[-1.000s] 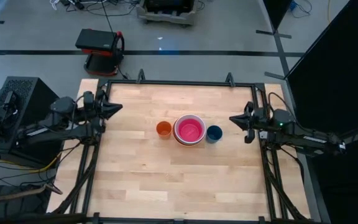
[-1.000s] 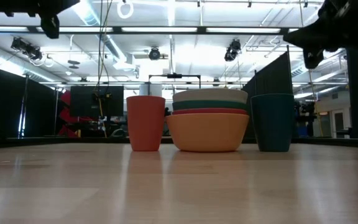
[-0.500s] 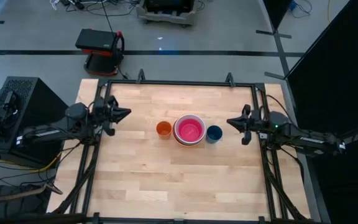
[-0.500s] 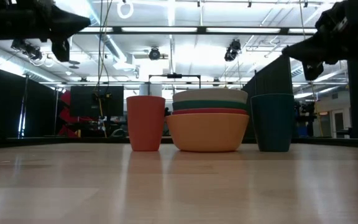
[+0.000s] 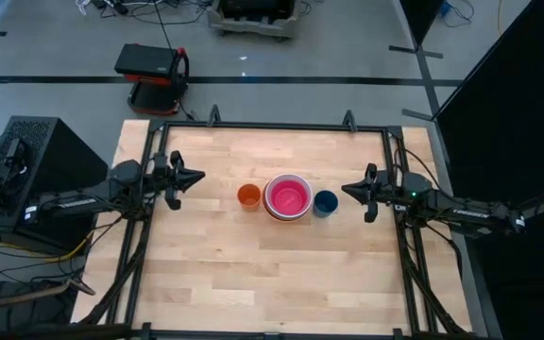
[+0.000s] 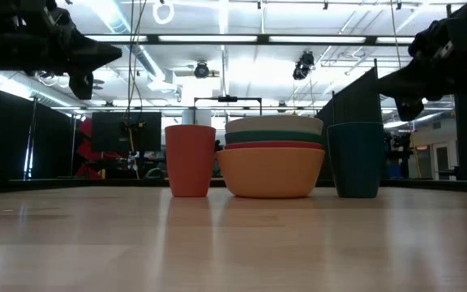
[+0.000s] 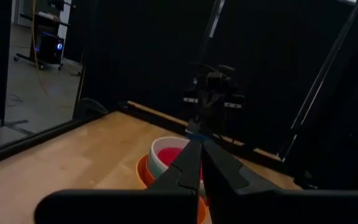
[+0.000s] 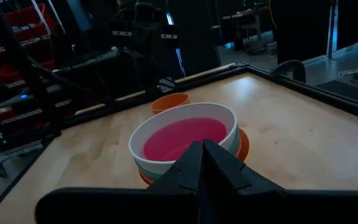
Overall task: Nest bowls inside each other
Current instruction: Return to Home Position
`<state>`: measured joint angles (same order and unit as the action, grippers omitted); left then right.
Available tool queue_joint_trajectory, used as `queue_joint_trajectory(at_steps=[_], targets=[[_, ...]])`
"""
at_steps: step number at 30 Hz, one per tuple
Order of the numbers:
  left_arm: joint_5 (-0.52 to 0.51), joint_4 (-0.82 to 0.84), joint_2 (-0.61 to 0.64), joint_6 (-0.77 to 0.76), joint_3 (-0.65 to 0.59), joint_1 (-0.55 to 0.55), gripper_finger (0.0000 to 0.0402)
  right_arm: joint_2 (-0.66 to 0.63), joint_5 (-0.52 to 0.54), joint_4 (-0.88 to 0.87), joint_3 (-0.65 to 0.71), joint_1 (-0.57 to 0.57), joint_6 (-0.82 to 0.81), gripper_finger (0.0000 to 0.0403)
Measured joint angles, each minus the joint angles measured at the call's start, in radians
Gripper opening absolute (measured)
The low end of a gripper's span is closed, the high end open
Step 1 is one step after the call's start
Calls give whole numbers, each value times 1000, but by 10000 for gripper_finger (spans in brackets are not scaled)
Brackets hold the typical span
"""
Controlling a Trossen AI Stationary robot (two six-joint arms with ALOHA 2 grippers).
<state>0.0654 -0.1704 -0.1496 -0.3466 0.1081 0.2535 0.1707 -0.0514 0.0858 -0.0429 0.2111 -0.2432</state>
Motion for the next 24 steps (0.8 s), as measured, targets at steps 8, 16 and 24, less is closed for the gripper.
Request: queue_joint_trajectory(at_steps=[8,16,24], targets=[[-1,-74,0,-35,-91,0,0,0,-1,-35,0,0,3,0],[-7,-47,0,-43,-95,0,0,3,0,-92,0,0,36,0],[-13,-20,-1,-52,-98,0,0,6,0,-150,0,0,69,0]])
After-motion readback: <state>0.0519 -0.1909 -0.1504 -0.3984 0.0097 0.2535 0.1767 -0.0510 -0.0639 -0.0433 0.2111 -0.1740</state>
